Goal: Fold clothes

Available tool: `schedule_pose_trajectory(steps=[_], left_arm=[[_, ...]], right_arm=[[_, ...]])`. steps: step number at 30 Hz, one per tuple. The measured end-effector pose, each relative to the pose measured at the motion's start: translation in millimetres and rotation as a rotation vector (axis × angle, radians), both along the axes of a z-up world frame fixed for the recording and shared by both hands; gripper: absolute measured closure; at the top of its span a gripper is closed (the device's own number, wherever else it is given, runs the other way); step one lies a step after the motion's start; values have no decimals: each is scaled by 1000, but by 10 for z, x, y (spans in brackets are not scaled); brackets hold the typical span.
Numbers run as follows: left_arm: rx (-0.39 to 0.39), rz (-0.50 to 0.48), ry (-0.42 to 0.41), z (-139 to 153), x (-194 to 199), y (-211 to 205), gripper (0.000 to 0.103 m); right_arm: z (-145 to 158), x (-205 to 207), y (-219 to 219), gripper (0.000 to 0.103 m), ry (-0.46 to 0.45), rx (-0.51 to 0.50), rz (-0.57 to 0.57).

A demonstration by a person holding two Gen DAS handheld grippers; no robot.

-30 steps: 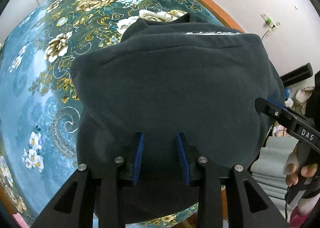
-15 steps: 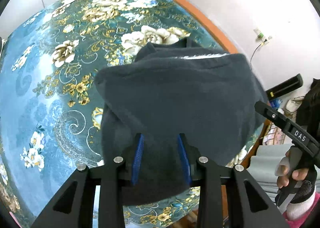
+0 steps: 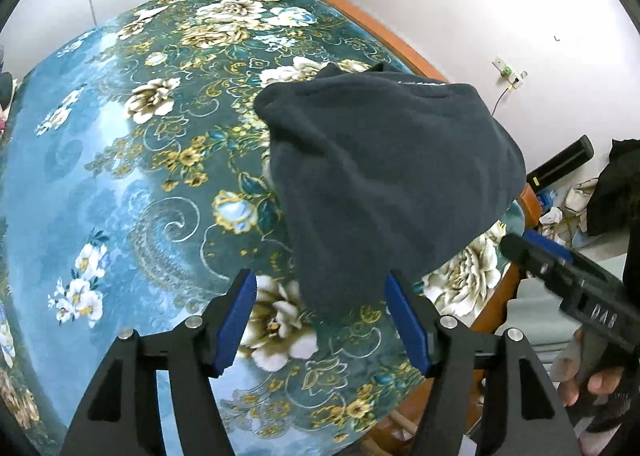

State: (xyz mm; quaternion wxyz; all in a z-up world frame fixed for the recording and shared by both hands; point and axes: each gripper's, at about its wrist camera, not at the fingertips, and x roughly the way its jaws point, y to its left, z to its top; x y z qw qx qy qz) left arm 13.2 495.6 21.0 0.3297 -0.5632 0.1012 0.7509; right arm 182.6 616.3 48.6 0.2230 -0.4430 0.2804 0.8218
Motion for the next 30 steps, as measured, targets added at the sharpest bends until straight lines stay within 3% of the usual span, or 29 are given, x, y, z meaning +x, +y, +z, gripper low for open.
schedule_pose_trajectory(steps=[8,18,25,30], left_arm=[[-87,24,2,-116,32,-222,32],[-134,18,71,-174,155,-278,30],[-142,19,203,-179,252,-239,30],[-131,10,242,-238,334,-221,30]], right_arm=[[-104,13,-430,0,-18,6,-22],[-192,16,-633,0,-72,63,-62],[-248,-31,-692,0,-100,114,-43],[-318,-42,-706,0,-116,152,-33]])
